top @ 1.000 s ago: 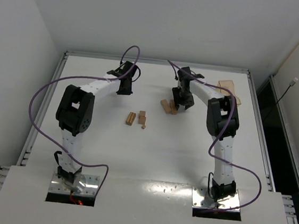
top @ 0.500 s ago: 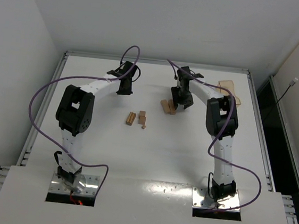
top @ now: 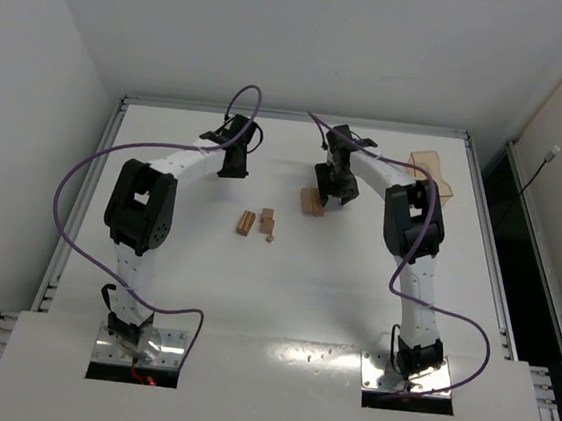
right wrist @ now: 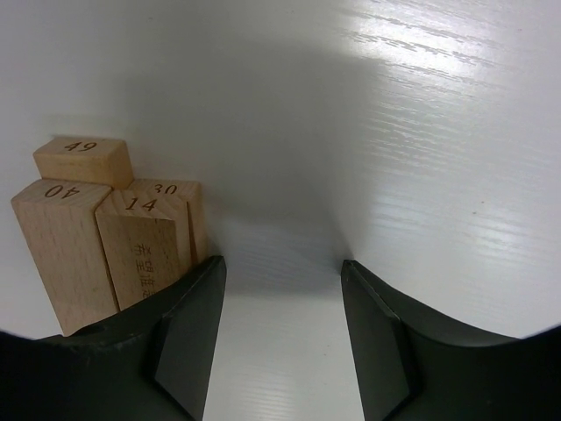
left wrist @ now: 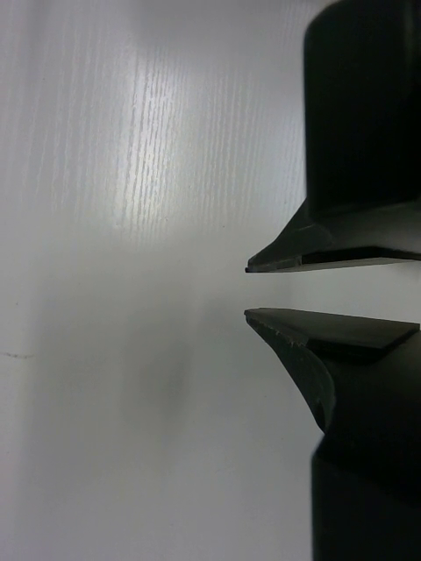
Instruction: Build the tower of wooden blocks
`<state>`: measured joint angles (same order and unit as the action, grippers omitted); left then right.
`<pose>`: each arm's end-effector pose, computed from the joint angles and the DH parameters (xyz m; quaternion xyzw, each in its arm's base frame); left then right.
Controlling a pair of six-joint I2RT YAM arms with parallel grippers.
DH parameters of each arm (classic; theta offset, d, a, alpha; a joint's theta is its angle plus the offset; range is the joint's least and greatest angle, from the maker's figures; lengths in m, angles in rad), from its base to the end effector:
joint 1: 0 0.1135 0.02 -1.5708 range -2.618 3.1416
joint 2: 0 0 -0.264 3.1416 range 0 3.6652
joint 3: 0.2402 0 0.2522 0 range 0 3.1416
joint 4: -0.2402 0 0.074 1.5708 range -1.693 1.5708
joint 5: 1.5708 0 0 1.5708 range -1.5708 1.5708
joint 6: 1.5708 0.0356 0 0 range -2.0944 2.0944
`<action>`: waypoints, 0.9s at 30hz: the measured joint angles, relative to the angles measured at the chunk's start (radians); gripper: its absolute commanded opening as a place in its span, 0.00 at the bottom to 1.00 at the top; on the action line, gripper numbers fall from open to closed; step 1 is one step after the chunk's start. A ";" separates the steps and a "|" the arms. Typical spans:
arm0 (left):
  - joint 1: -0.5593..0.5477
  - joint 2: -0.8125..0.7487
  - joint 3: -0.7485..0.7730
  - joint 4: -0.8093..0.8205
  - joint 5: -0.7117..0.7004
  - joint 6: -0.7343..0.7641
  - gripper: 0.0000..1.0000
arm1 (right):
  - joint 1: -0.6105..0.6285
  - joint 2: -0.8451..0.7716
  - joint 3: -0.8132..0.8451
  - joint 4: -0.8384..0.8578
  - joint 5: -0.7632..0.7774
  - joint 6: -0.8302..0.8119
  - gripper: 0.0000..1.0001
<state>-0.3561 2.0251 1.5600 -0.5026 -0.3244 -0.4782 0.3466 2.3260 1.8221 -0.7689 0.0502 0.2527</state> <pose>0.4190 -0.1437 0.2057 -0.1054 0.9377 0.0222 0.3304 0.4489 0.1602 0.1353 -0.0427 0.9877 0.0201 0.1491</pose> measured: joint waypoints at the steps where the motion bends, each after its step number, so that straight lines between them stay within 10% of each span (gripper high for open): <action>1: 0.000 0.000 0.000 0.000 0.000 0.000 0.20 | 0.002 0.000 0.000 0.000 0.000 0.003 0.52; 27: 0.027 0.000 0.000 0.000 0.010 0.000 0.20 | 0.037 0.010 0.017 0.005 -0.012 0.048 0.56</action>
<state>-0.3286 2.0251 1.5600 -0.5026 -0.3141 -0.4782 0.3836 2.3360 1.8389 -0.7635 0.0380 0.3004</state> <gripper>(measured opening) 0.204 0.557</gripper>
